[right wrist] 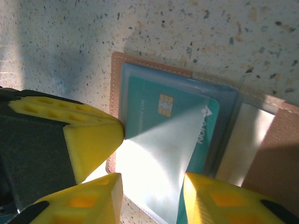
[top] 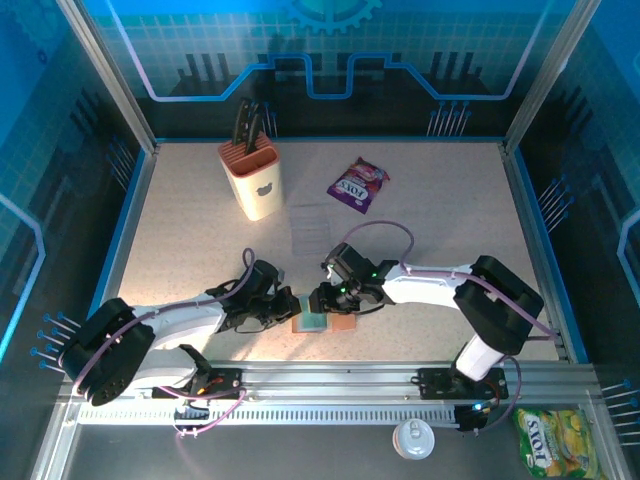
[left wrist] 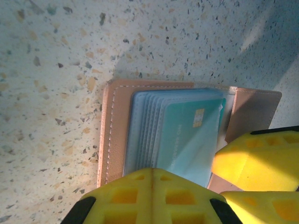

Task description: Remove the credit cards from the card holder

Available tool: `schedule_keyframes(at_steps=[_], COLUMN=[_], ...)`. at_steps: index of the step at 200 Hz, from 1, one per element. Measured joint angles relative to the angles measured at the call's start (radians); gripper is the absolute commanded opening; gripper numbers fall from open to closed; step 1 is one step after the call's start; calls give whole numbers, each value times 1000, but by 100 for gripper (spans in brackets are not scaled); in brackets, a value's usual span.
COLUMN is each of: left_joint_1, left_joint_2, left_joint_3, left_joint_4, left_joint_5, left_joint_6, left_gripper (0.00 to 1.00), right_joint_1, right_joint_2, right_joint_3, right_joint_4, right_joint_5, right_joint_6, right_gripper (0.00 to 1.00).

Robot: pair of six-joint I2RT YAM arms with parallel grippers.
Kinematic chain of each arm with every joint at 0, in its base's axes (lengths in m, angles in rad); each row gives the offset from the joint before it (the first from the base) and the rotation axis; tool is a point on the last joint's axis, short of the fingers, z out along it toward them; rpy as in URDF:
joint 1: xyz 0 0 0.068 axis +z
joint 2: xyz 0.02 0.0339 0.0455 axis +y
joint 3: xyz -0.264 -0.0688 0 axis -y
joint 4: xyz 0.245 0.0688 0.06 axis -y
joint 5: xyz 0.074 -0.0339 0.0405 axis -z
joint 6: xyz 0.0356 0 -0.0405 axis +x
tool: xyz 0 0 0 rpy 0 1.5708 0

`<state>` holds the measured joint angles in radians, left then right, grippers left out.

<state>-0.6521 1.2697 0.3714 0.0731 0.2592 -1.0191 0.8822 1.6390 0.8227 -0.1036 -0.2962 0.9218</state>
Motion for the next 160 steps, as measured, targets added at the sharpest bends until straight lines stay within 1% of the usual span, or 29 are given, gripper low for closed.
schedule_keyframes(at_steps=[73, 160], left_joint_1=[0, 0], left_joint_2=[18, 27], left_joint_3=[6, 13], left_joint_4=[15, 16], left_joint_5=[6, 7], left_joint_6=[0, 0], left_gripper=[3, 3], right_joint_1=[-13, -19], right_joint_2=[22, 16], right_joint_3=[-10, -11], right_joint_4=[39, 21], right_joint_5=[-11, -3], right_joint_6=[7, 5], right_gripper=[36, 37])
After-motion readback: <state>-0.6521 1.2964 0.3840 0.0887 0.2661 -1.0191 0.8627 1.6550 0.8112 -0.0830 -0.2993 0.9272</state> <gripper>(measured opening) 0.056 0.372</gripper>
